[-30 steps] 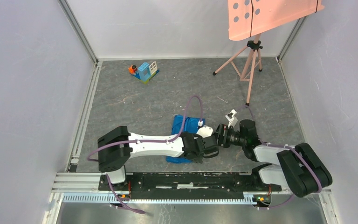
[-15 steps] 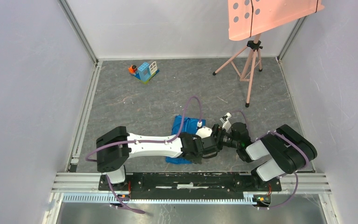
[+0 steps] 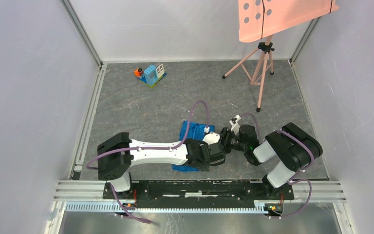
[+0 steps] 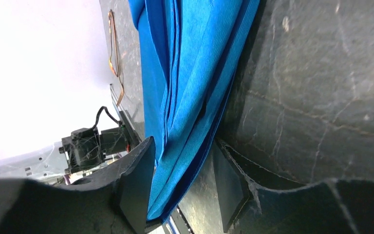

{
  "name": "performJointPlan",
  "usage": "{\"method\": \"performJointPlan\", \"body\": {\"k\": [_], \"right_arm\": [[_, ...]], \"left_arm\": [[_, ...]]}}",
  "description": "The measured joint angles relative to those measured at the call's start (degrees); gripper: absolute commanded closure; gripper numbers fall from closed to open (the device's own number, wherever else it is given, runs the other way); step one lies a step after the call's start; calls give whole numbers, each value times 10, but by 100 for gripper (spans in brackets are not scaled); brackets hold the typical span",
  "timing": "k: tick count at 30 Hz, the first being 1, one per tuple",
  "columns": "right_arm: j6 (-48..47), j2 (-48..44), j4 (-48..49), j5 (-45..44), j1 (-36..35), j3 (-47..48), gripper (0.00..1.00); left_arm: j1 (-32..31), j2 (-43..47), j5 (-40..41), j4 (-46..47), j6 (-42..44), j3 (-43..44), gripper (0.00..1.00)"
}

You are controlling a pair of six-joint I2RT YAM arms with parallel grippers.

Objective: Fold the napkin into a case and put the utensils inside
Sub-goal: Pass from the left arm to the right

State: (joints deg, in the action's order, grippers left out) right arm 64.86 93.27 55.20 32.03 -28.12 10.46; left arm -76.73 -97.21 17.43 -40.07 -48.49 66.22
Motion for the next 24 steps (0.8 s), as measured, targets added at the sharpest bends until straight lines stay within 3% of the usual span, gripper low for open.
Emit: {"method": "performJointPlan", "body": {"k": [16, 17, 20, 22, 24], "right_arm": [[-26, 24, 5, -9, 19, 22, 68], [-27, 25, 6, -9, 19, 22, 71], [-30, 35, 20, -8, 19, 22, 99], [-31, 45, 35, -5, 19, 22, 100], [-30, 52, 53, -3, 19, 21, 100]], "left_arm": [[0, 1, -5, 13, 0, -6, 98], [0, 1, -7, 13, 0, -6, 98], [0, 1, -11, 16, 0, -6, 97], [0, 1, -13, 18, 1, -6, 85], [1, 1, -19, 24, 2, -6, 60]]}}
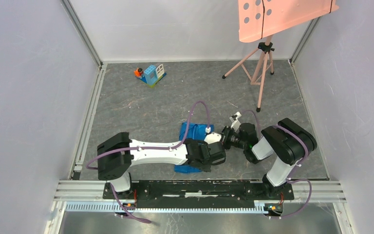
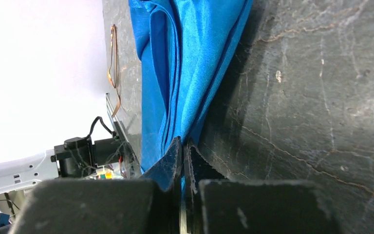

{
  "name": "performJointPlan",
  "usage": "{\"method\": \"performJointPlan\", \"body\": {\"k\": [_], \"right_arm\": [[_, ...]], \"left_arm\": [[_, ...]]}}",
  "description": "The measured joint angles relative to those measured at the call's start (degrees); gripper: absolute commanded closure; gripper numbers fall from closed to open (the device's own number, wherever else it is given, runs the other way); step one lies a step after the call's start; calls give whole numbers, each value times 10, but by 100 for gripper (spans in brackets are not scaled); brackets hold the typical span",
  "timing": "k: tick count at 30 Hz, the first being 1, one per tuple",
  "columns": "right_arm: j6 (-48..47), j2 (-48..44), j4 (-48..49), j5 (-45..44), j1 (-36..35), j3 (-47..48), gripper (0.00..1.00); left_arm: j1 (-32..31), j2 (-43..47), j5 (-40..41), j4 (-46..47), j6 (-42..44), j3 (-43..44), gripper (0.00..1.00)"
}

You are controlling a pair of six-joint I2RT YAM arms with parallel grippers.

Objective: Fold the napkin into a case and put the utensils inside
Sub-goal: Pass from the left arm to the right, then fold the 2/3-rectangle-folded napkin at the center of the board.

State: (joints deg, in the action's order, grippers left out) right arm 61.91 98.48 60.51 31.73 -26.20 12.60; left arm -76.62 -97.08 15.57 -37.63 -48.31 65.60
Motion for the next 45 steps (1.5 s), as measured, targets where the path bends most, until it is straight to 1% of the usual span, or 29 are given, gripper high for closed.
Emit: {"method": "performJointPlan", "body": {"k": [1, 3, 5, 7, 9, 10, 11, 12, 14, 16, 18, 21, 27, 33, 39, 45], "right_arm": [[-2, 1, 5, 1, 0, 0, 100], [-10, 3, 13, 2, 1, 0, 100], [-20, 3, 18, 4, 3, 0, 100], [-31, 4, 19, 7, 7, 0, 100], [-47, 10, 11, 18, 9, 7, 100], [-54, 13, 7, 22, 9, 12, 100], [-62, 16, 0, 27, 10, 19, 100], [-70, 17, -9, 31, 10, 27, 100], [-85, 17, -24, 36, 11, 38, 100], [-100, 17, -42, 38, 11, 47, 100], [-113, 14, -62, 38, 11, 52, 100], [-131, 5, -97, 38, 11, 63, 100], [-171, -17, -176, 27, 11, 98, 100], [-194, -30, -234, 14, 5, 131, 100], [-203, -40, -290, -11, -17, 170, 100], [-201, -45, -329, -49, -57, 217, 100]], "left_arm": [[1, 0, -7, 5, 3, 0, 51], [1, 2, -23, 24, 9, -5, 43], [3, 15, -42, 38, 13, -15, 41], [10, 39, -59, 47, 14, -26, 42], [34, 85, -88, 70, 15, -50, 47], [55, 112, -101, 82, 15, -64, 51], [83, 141, -115, 98, 15, -81, 56], [109, 163, -124, 111, 14, -95, 64], [182, 205, -150, 149, 15, -130, 76], [249, 218, -165, 184, 15, -156, 84], [294, 202, -179, 208, 17, -169, 88], [334, 154, -193, 242, 25, -170, 92], [382, 71, -203, 307, 30, -171, 95], [391, -16, -223, 368, 30, -165, 97], [391, -43, -236, 416, 29, -152, 98], [391, -45, -242, 459, 28, -169, 98]]}}
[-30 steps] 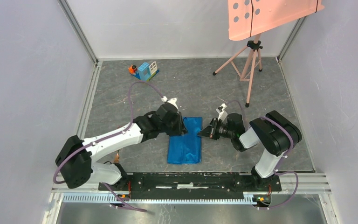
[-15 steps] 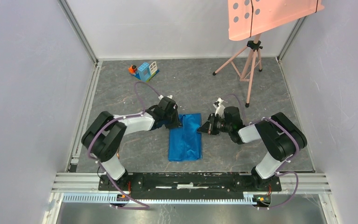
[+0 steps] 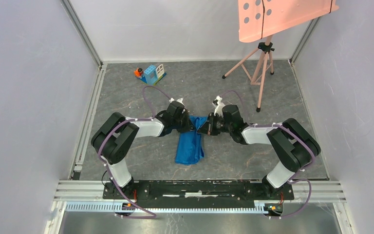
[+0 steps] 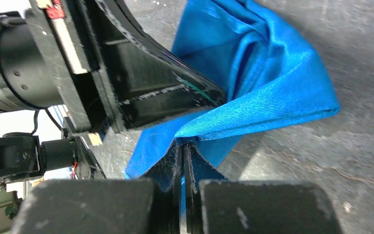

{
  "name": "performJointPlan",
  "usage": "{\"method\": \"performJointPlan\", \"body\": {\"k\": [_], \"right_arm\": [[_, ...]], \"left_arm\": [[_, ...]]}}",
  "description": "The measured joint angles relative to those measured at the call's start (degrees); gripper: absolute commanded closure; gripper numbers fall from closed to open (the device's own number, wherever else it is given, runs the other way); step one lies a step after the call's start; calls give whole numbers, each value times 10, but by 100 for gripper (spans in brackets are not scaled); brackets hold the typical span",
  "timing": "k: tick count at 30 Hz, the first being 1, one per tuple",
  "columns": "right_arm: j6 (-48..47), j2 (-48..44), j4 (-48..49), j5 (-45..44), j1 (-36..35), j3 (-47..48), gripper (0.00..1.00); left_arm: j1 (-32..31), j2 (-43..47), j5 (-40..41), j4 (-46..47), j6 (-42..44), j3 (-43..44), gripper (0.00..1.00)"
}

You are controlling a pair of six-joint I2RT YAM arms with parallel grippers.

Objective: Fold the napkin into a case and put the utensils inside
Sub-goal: Fold the 2/3-rectangle-folded napkin at the center of the board.

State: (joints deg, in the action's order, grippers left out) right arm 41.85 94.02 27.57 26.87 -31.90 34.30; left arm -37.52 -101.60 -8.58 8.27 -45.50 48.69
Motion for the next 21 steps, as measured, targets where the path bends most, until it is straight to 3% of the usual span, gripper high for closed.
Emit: {"method": "performJointPlan", "body": {"k": [10, 16, 21], "right_arm": [[5, 11, -31, -43, -49, 42, 100], [2, 18, -50, -56, -52, 43, 100], [-4, 21, -64, -65, -52, 48, 100]], "left_arm": [[0, 14, -9, 2, 0, -13, 92], [0, 66, -13, -43, 2, -14, 66], [2, 154, -11, -95, 13, -14, 51]]}}
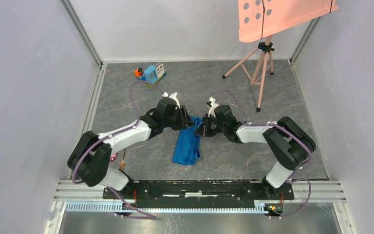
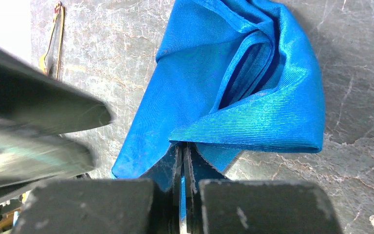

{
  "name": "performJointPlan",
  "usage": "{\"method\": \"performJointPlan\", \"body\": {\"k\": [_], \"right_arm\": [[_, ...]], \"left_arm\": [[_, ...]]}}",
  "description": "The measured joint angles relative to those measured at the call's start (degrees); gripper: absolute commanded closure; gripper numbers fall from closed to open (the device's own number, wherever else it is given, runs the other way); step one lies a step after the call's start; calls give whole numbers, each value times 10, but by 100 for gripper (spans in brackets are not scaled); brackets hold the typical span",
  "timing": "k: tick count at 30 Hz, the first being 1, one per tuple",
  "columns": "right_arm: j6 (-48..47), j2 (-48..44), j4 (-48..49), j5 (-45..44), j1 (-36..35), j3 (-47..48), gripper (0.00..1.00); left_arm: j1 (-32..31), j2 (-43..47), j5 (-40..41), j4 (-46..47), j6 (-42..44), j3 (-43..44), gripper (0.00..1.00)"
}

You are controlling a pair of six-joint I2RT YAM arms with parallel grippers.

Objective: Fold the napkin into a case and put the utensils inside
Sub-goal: Fold the 2/3-rectangle-folded napkin at the center of the board.

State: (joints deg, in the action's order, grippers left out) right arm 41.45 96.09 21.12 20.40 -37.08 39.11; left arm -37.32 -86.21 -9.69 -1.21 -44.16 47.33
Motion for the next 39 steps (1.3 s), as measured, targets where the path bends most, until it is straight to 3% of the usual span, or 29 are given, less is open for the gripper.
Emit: {"method": "performJointPlan", "body": {"k": [4, 10, 20, 39], "right_arm": [[-6, 4, -8, 0, 0, 10, 100], [-12, 4, -25, -2, -1, 24, 100], [-24, 7, -50, -17, -19, 56, 100], [-7, 75, -84, -77, -80, 136, 100]], "left_arm": [[19, 71, 1, -28, 19, -18, 45], [49, 77, 3, -63, 40, -68, 49], [48, 13, -10, -38, 51, -100, 86], [46, -29, -44, 83, 49, -125, 92]]}}
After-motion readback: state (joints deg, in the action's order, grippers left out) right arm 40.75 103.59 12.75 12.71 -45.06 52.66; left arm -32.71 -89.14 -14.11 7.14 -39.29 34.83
